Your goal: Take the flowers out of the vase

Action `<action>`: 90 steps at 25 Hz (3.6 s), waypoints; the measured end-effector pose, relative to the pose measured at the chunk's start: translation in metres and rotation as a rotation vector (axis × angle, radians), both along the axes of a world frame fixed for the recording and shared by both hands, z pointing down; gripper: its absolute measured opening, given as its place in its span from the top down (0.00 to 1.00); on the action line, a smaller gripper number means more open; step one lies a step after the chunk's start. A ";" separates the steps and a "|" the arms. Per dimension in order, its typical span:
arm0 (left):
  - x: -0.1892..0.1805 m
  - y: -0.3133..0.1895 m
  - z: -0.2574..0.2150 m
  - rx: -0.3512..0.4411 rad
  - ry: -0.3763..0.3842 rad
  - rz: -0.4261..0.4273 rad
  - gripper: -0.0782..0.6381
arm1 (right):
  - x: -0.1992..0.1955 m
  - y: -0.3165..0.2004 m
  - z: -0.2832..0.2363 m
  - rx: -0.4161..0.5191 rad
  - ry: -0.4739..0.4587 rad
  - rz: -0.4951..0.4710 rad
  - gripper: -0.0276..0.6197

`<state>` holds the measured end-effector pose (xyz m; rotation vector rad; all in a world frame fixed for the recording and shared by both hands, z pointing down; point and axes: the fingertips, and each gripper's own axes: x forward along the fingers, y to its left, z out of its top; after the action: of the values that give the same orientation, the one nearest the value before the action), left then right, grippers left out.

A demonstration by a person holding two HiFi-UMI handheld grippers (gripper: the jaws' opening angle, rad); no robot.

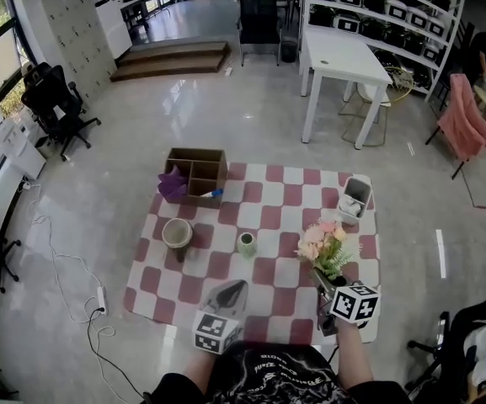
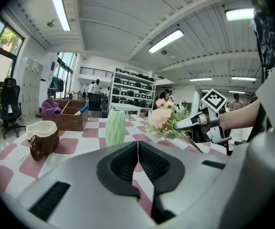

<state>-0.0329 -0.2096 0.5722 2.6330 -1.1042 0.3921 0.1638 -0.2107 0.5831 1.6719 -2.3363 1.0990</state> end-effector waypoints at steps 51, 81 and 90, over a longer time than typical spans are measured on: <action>-0.014 0.030 0.002 -0.015 0.041 -0.099 0.87 | 0.039 0.034 0.067 -0.272 0.226 0.080 0.28; 0.011 0.065 -0.021 0.038 0.092 -0.106 0.87 | 0.025 0.070 -0.045 0.121 0.215 0.020 0.23; 0.019 0.070 -0.037 0.074 0.111 -0.101 0.87 | 0.020 0.084 -0.077 0.259 0.264 0.000 0.23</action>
<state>-0.0135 -0.1391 0.5352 2.6124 -1.2313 0.1858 0.1843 -0.1270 0.5063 1.7690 -2.3821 0.5505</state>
